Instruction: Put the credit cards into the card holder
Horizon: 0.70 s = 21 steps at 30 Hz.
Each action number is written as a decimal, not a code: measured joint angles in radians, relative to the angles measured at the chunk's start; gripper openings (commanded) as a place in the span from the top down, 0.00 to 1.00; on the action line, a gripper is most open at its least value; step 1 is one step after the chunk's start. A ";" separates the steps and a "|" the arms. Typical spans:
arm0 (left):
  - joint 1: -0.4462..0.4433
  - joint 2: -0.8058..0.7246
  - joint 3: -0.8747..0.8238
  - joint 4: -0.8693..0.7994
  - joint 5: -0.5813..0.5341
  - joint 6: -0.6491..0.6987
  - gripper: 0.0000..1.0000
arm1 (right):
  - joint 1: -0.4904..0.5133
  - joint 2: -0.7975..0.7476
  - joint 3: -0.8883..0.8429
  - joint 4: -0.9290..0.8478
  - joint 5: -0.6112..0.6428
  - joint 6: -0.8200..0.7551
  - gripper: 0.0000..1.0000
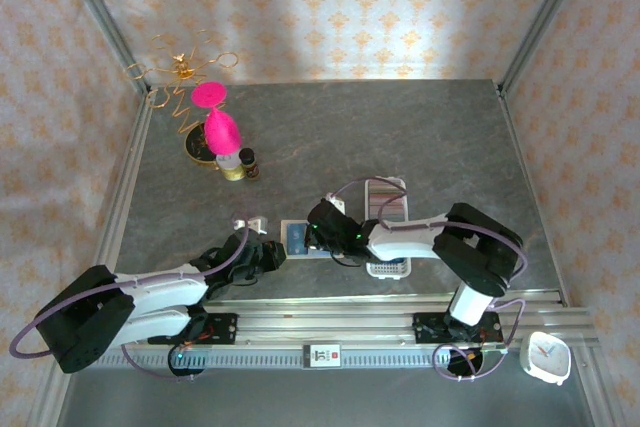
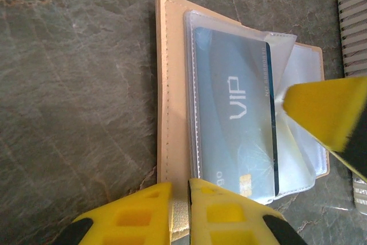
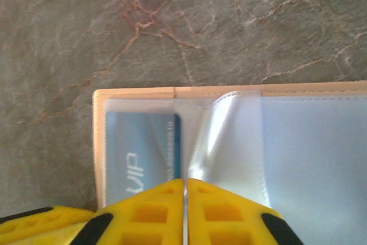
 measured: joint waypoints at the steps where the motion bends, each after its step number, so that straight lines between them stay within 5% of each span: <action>1: 0.000 0.000 0.000 0.000 0.000 0.000 0.86 | 0.005 -0.020 -0.002 -0.010 0.010 -0.002 0.83; 11: 0.000 0.004 0.000 0.007 0.000 0.000 0.86 | 0.007 -0.159 -0.087 -0.068 0.082 0.006 0.67; 21: 0.000 0.006 0.000 0.011 0.000 0.000 0.87 | 0.007 -0.159 -0.156 -0.051 0.050 0.042 0.66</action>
